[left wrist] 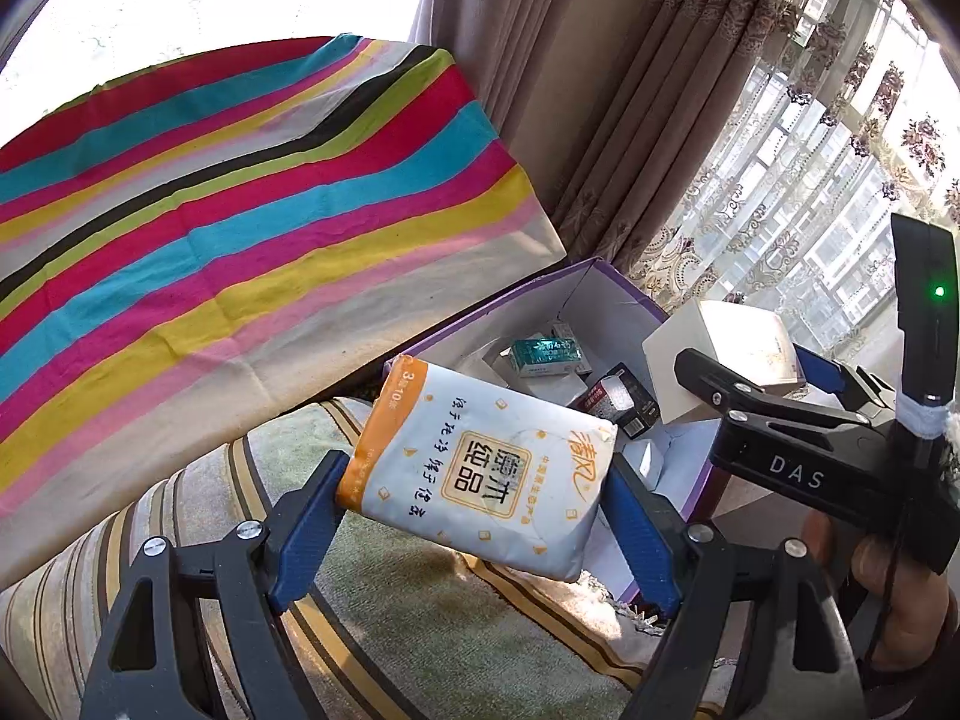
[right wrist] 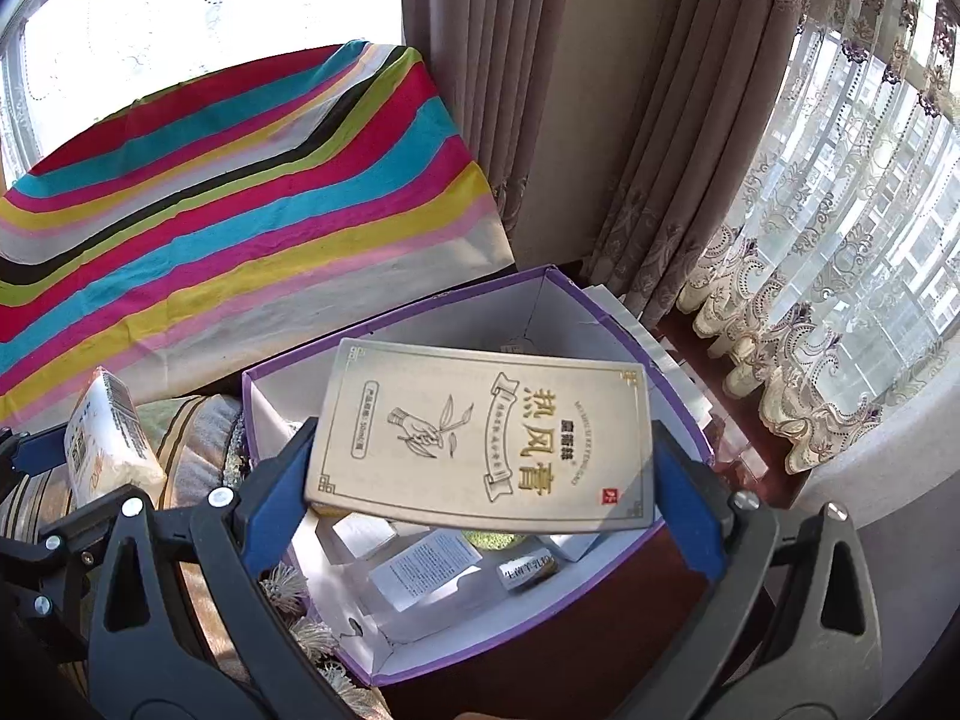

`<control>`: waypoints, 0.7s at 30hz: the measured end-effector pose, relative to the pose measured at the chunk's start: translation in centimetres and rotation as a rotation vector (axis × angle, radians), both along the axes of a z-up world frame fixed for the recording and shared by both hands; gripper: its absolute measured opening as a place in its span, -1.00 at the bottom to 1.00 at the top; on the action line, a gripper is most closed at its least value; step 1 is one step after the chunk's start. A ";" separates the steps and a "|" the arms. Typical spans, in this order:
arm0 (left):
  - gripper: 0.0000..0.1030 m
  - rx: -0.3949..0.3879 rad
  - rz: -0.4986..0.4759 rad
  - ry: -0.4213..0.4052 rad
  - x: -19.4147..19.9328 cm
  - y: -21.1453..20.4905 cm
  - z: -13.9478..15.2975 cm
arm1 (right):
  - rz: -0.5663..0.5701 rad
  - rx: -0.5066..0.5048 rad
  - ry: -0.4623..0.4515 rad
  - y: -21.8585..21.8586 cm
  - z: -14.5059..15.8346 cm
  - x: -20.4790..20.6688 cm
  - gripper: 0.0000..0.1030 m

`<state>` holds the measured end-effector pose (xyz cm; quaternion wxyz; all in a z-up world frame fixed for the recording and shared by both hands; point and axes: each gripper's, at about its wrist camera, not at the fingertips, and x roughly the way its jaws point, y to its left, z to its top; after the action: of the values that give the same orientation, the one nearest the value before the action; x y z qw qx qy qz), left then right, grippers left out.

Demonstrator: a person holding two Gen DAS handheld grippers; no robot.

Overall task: Organize objects
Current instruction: 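Carry the wrapped pack and herbal box over the purple box, then open both tools to drop the pack and herbal box into the purple box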

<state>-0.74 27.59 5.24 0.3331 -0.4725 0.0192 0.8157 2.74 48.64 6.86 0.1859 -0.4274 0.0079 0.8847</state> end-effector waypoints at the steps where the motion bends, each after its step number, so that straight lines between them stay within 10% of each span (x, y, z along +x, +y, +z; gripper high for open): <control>1: 0.62 0.000 -0.006 -0.004 -0.1 0.3 -0.1 | -0.007 0.006 0.000 0.3 0.0 0.0 0.95; 21: 0.65 0.045 -0.031 -0.111 -2.5 4.2 -1.3 | -0.043 0.005 -0.022 3.7 -1.0 -1.0 0.97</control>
<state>-3.28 31.76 3.90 0.3570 -0.5090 -0.0104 0.7832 1.76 52.30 5.88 0.2060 -0.4362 0.0126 0.8759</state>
